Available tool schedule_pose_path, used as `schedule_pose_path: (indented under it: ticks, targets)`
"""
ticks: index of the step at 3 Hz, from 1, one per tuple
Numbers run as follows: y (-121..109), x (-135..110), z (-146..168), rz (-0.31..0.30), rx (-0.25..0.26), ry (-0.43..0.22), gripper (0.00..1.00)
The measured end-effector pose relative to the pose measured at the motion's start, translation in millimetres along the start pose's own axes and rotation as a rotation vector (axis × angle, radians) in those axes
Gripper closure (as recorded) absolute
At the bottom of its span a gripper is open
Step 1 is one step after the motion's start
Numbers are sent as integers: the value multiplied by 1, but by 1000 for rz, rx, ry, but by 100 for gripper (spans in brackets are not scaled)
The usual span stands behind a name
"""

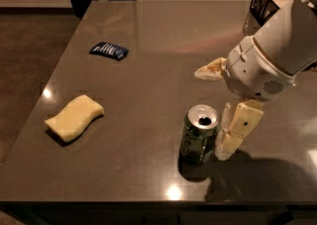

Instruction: Move green can near rxbar blueberry

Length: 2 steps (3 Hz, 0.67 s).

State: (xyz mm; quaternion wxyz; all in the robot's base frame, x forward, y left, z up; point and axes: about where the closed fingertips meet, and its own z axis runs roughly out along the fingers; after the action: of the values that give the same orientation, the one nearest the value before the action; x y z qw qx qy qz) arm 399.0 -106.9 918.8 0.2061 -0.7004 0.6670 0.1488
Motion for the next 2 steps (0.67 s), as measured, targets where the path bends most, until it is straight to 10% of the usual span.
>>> schedule_pose_path:
  ticks: [2]
  targets:
    - [16,-10,16,-46,-69,8,0]
